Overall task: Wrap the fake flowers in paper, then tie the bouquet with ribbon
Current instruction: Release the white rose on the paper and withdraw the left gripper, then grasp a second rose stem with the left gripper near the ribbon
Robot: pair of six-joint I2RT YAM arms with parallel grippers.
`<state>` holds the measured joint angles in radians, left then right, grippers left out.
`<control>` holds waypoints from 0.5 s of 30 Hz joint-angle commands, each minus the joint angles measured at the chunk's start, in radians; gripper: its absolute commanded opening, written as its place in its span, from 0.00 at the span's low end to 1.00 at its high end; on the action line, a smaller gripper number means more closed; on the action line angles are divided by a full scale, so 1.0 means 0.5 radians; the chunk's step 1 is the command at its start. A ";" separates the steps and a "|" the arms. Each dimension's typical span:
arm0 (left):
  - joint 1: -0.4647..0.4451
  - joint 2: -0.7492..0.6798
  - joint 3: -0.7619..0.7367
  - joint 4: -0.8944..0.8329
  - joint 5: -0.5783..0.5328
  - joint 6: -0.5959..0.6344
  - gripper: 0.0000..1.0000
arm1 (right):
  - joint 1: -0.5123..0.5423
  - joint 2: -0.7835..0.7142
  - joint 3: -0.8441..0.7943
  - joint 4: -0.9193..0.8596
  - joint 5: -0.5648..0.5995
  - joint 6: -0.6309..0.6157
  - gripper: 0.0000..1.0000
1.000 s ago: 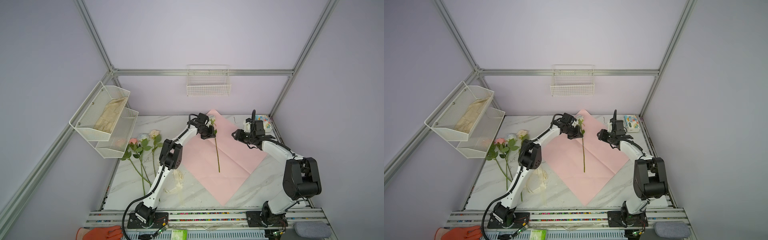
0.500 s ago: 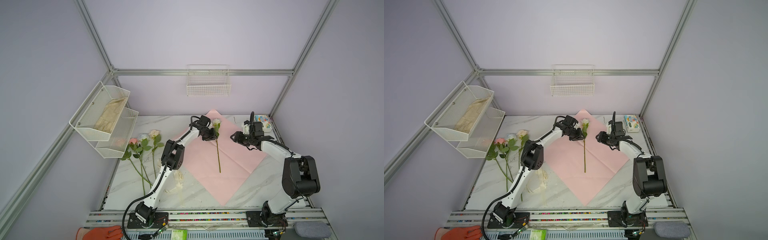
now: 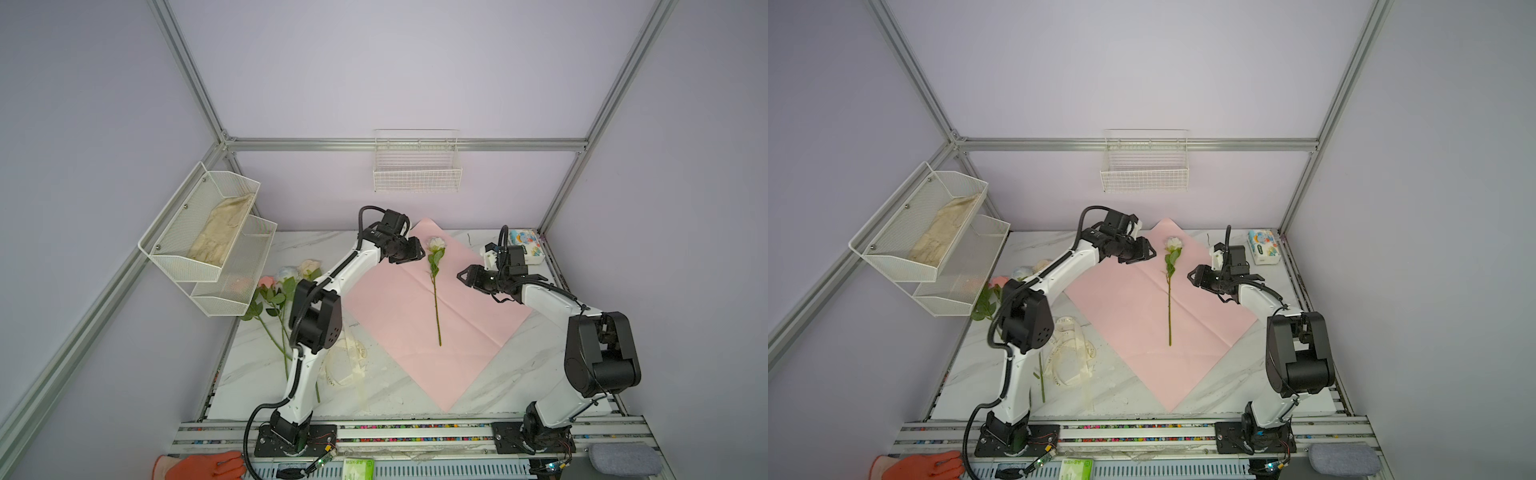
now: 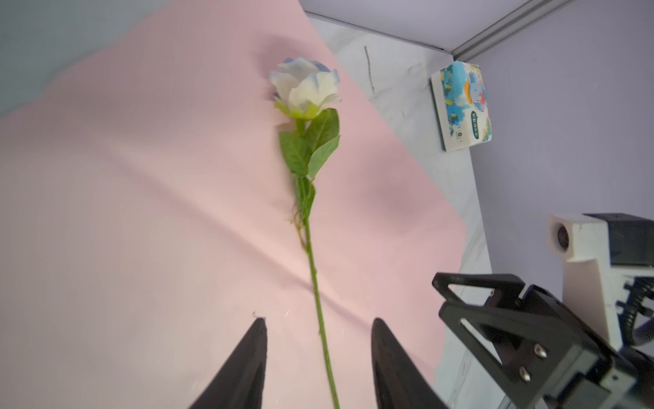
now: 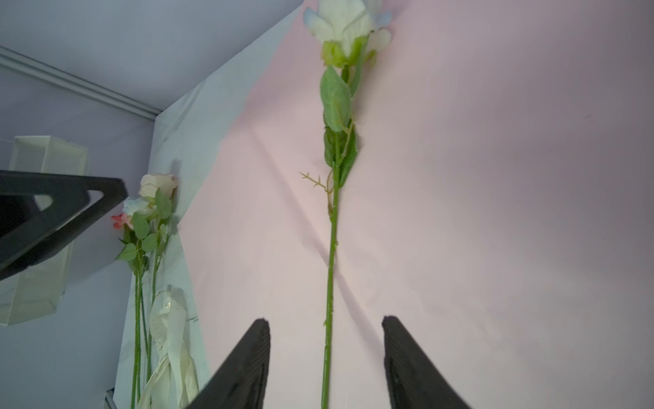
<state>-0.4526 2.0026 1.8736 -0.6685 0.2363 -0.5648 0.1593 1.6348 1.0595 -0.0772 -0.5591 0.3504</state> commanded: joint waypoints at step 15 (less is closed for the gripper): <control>1.008 -0.757 -1.434 -0.302 -0.495 0.181 0.41 | 0.702 0.264 0.457 0.052 0.053 -0.255 0.53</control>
<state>0.0372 1.5940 1.1721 -0.8116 0.0109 -0.5114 0.5056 1.7447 1.2621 -0.0372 -0.5560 0.2520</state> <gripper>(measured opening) 0.408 0.532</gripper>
